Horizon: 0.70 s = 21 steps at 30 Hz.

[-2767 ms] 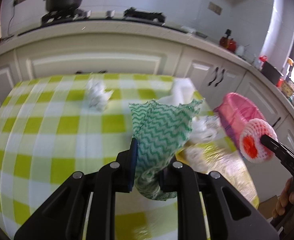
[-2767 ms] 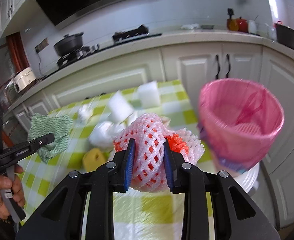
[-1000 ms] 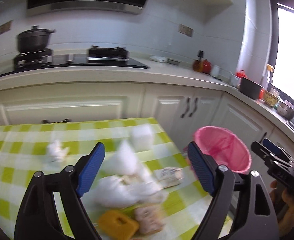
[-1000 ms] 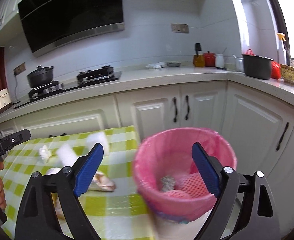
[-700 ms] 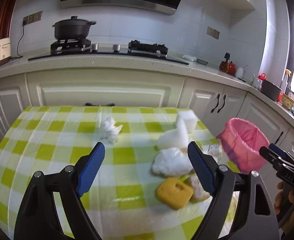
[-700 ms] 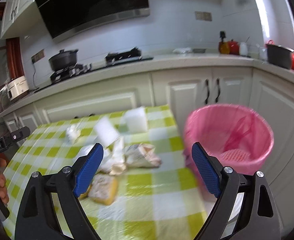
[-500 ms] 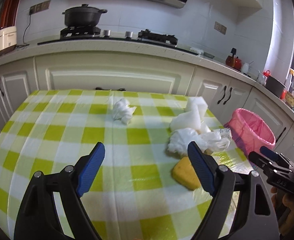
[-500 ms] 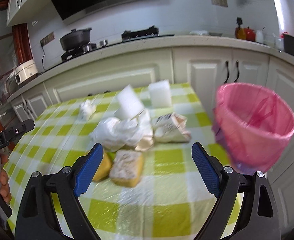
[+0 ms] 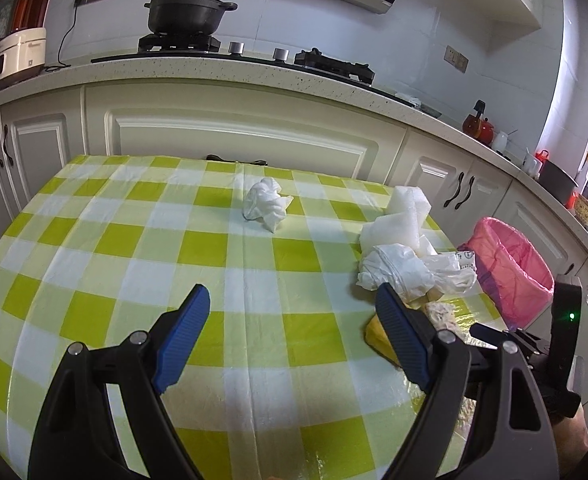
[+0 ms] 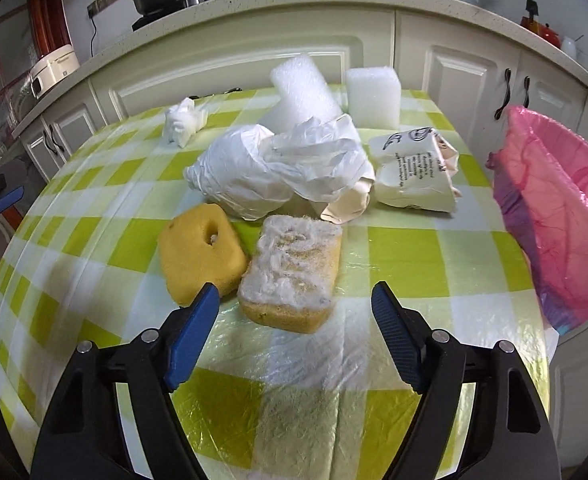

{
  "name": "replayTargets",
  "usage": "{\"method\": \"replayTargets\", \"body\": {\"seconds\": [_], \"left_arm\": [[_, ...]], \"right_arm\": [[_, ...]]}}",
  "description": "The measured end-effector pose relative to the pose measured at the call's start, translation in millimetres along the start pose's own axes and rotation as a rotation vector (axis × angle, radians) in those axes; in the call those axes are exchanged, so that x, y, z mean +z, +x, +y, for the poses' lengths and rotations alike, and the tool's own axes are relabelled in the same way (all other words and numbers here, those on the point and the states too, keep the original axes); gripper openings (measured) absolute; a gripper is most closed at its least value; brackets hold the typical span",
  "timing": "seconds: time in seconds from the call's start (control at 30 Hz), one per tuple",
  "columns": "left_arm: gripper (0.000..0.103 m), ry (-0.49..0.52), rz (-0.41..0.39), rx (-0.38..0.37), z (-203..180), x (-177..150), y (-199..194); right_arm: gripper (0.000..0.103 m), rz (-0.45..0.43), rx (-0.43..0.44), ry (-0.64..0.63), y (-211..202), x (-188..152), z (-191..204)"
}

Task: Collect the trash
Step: 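Grasp the white-crusted sponge block with the right tool, then grasp the yellow sponge with a hole using the left tool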

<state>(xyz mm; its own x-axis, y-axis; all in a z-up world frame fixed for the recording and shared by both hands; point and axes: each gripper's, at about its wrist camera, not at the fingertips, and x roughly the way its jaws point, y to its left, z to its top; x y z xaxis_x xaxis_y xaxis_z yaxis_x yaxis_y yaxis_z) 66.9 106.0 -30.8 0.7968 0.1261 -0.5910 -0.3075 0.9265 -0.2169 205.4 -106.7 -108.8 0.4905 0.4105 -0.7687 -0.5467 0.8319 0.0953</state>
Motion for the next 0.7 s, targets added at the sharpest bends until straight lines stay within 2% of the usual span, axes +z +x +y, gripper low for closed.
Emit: {"method": "replayTargets", "body": {"seconds": [0.07, 0.13, 0.2, 0.33, 0.7], "left_arm": [[0.082, -0.002, 0.006, 0.0, 0.7, -1.5, 2.7], [0.082, 0.001, 0.014, -0.001, -0.2, -2.8, 5.0], [0.082, 0.004, 0.019, 0.0, -1.4, -4.4, 7.0], [0.082, 0.012, 0.034, -0.006, -7.5, -7.7, 12.7], [0.082, 0.047, 0.108, -0.058, -41.7, -24.2, 35.7]], "right_arm": [[0.072, 0.014, -0.004, -0.012, 6.1, 2.1, 2.5], [0.065, 0.027, -0.002, -0.015, 11.6, 3.9, 2.8], [0.05, 0.036, 0.006, -0.016, 15.0, 5.1, 1.2], [0.048, 0.037, 0.028, -0.019, 15.1, 5.4, -2.9], [0.048, -0.019, -0.005, 0.013, -13.6, 1.3, -32.3]]}}
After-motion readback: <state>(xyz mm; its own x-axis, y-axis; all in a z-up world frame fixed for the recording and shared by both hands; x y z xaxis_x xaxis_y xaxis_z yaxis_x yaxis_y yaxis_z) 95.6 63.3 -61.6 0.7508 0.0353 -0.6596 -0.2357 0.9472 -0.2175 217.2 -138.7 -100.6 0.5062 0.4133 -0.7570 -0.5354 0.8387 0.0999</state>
